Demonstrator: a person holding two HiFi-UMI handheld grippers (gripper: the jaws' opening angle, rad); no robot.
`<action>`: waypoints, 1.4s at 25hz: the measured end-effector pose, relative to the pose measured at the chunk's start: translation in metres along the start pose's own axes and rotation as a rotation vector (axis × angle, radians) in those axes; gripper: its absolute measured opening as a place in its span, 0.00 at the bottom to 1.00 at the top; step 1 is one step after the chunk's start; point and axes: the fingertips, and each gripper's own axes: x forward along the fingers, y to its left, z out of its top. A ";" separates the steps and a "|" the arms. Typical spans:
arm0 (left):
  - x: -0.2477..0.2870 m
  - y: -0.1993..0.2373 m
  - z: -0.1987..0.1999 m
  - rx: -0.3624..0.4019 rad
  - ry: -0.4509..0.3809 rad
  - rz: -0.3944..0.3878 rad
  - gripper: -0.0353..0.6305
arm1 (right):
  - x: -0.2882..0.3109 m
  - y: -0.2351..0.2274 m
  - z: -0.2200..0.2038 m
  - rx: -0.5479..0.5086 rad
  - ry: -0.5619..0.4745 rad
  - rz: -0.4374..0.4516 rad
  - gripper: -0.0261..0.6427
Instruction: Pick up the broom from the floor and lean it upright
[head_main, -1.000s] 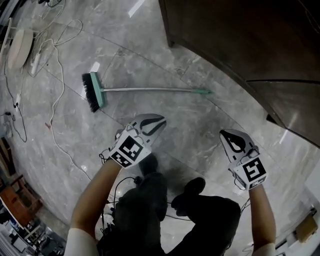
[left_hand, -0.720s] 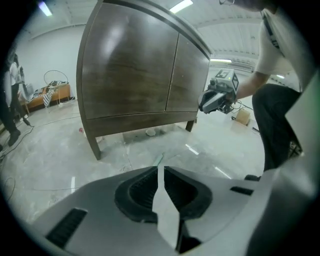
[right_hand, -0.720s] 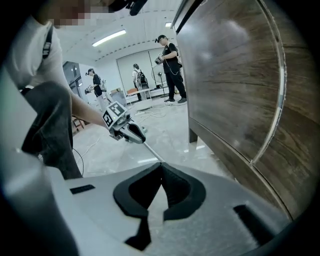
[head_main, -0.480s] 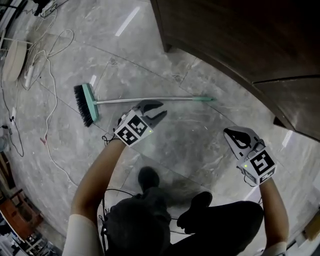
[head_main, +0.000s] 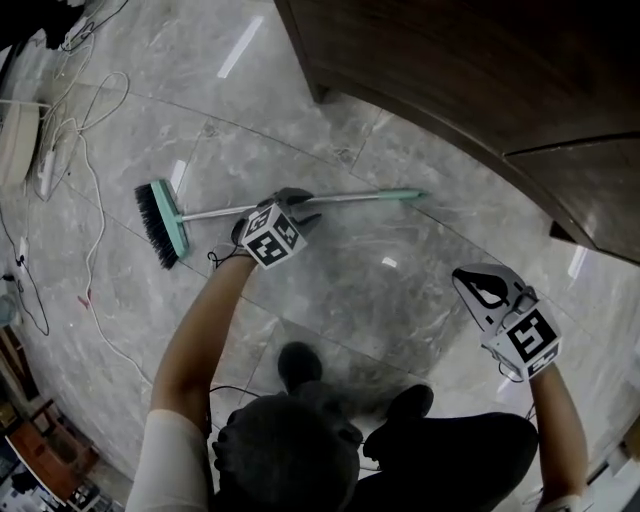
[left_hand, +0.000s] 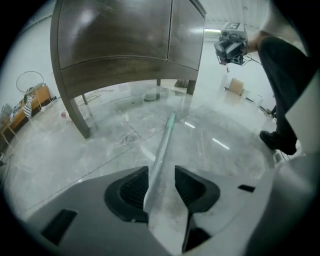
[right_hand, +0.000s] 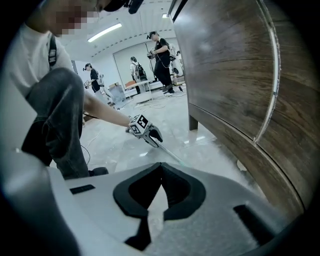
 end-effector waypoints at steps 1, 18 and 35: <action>0.004 0.003 -0.004 0.005 0.012 0.002 0.28 | -0.002 -0.002 -0.002 0.008 0.002 -0.007 0.04; 0.018 0.007 -0.008 0.087 0.076 -0.099 0.18 | -0.034 -0.026 -0.015 0.025 -0.027 -0.097 0.04; -0.120 0.005 0.131 -0.065 -0.239 -0.058 0.17 | -0.112 -0.027 0.087 -0.118 -0.167 -0.152 0.04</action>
